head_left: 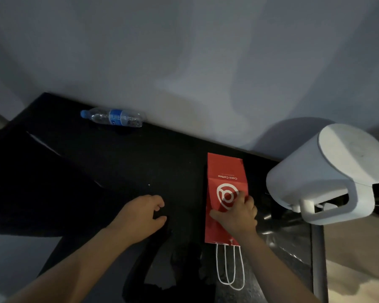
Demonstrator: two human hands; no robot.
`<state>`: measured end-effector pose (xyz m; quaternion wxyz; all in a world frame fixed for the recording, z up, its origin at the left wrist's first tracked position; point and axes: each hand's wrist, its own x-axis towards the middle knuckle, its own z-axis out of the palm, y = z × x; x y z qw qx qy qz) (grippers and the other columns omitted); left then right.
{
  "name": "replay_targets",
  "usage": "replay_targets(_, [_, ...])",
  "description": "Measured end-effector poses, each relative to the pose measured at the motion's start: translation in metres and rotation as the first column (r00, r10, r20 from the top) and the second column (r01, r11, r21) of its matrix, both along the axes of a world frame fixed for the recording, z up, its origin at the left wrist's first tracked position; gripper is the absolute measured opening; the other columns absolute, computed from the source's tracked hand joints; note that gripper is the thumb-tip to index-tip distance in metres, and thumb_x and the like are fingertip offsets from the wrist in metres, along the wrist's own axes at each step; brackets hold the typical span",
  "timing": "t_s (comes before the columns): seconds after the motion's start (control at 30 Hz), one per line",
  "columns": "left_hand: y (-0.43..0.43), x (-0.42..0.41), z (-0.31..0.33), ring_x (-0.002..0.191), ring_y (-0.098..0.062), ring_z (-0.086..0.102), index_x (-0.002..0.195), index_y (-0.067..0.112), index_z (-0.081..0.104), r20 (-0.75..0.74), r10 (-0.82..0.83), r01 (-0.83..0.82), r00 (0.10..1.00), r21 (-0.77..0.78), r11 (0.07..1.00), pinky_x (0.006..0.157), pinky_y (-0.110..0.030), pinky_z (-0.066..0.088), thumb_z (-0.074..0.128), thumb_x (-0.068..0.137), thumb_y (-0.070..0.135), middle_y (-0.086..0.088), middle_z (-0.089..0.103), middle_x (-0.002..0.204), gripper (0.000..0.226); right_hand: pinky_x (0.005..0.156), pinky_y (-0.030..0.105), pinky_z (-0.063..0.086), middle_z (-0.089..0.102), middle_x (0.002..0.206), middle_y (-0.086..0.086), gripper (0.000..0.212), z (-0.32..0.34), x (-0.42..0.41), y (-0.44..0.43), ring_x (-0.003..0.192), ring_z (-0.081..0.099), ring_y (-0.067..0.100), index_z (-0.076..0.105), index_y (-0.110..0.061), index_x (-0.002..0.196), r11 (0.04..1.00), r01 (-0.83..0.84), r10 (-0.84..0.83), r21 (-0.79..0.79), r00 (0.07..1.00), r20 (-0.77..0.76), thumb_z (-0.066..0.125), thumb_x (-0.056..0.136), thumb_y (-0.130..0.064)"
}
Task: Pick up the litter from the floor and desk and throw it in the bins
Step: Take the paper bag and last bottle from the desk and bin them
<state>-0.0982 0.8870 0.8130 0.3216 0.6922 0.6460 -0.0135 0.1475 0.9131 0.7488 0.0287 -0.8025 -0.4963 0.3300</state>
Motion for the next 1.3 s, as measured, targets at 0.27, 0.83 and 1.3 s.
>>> replay_targets(0.27, [-0.034,-0.024,0.031,0.101,-0.001,0.053,0.123,0.029,0.054,0.021,0.130,-0.131,0.991,0.056,0.990,0.089,-0.021,0.050,0.061,0.088,0.041,0.012,0.056,0.115,0.037,0.113,0.054,0.023,0.005,0.156,0.011,0.119,0.044,-0.045,-0.006,0.143,0.012,0.034,0.002,-0.022,0.150,0.986,-0.155,0.157,0.064,0.987,-0.037,0.076,0.064,-0.057])
replay_targets(0.83, [-0.135,-0.237,0.084,0.100,-0.003,0.057,0.126,0.030,0.051,0.045,0.342,-0.345,0.939,0.162,0.925,0.086,-0.021,0.052,0.061,0.089,0.040,0.013,0.057,0.115,0.040,0.111,0.055,0.023,0.003,0.156,0.010,0.125,0.083,-0.242,-0.063,0.143,0.012,0.035,-0.001,-0.025,0.151,0.962,-0.242,0.243,0.124,0.970,0.004,0.077,0.060,-0.060])
replay_targets(1.3, [-0.087,-0.340,0.088,0.100,-0.005,0.057,0.125,0.027,0.052,-0.018,0.292,-0.282,0.956,0.210,0.936,0.085,-0.022,0.051,0.060,0.089,0.042,0.009,0.058,0.115,0.040,0.111,0.058,0.023,0.005,0.157,0.013,0.123,0.086,-0.327,-0.020,0.143,0.012,0.037,-0.002,-0.023,0.152,0.967,-0.197,0.192,0.161,0.980,0.044,0.078,0.064,-0.056])
